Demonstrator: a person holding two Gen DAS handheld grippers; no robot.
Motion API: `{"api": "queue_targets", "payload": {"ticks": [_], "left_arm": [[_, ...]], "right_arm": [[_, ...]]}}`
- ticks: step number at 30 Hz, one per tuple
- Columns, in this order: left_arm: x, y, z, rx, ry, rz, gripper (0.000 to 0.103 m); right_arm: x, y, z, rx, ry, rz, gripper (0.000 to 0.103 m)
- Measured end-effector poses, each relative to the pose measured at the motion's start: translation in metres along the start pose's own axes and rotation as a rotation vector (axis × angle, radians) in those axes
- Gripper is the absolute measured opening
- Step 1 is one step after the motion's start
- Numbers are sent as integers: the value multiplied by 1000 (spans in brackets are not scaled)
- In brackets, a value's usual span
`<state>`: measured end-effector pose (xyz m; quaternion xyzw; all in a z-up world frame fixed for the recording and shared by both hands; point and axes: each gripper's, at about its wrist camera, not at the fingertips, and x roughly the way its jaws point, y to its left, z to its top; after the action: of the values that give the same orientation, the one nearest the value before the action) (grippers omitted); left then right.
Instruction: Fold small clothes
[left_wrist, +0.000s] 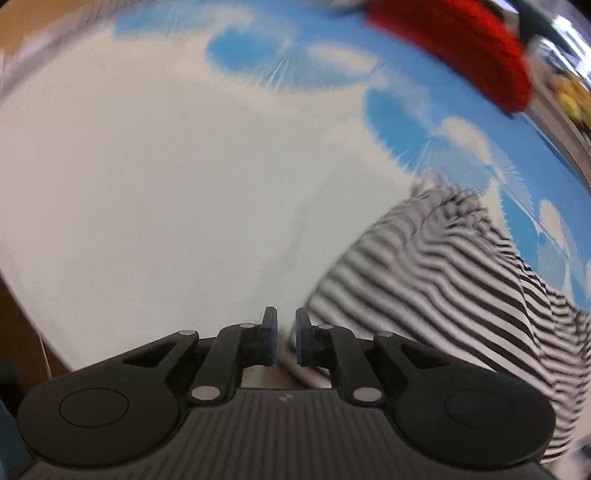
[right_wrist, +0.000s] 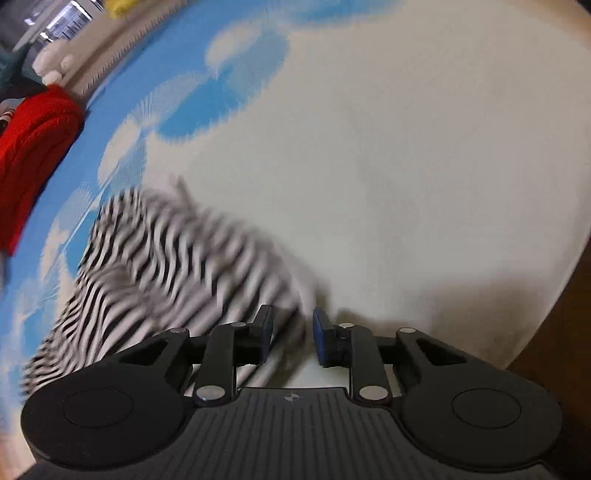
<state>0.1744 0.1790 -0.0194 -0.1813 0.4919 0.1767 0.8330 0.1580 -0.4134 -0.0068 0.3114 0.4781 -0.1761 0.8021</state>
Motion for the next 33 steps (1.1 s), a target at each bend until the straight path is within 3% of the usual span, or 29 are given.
{"api": "queue_targets", "payload": {"ticks": [2,3,6,9,10,12,13,14,16,20,26,28,31,33], "left_arm": [[-11,-21,0,119,-75,-64,9],[-12,-31,-2,172,-79,-110,9],[-5,-61,-14,301,-1,-234,14],[7,-91,-32,464,34,-172,21],[14,-97,-40,518,60,-124,32],[33,-102,-53,600,139,0,36],[32,-102,-52,594,139,10,37],[29,-101,-49,578,128,5,37],[25,-99,-45,545,107,-13,37],[28,-100,-42,538,119,4,38],[28,-97,-43,522,122,6,39],[32,-96,-42,515,121,3,39],[27,-89,-40,494,116,-13,39],[23,-81,-38,480,112,-23,39]], "right_arm": [[-17,9,3,-106,-122,-23,29],[-23,16,3,-154,-164,12,29],[-24,37,-3,-287,-146,184,33],[3,50,-14,-358,54,281,41],[13,53,-18,-382,108,255,42],[35,55,-27,-453,183,98,42],[42,53,-29,-475,204,40,41],[42,52,-28,-468,202,44,41],[32,54,-21,-447,143,70,41],[7,63,-15,-522,10,156,42],[12,95,-22,-575,-8,259,45],[23,104,-27,-607,24,222,51],[52,110,-41,-675,122,62,50],[48,110,-41,-674,98,54,50]]}}
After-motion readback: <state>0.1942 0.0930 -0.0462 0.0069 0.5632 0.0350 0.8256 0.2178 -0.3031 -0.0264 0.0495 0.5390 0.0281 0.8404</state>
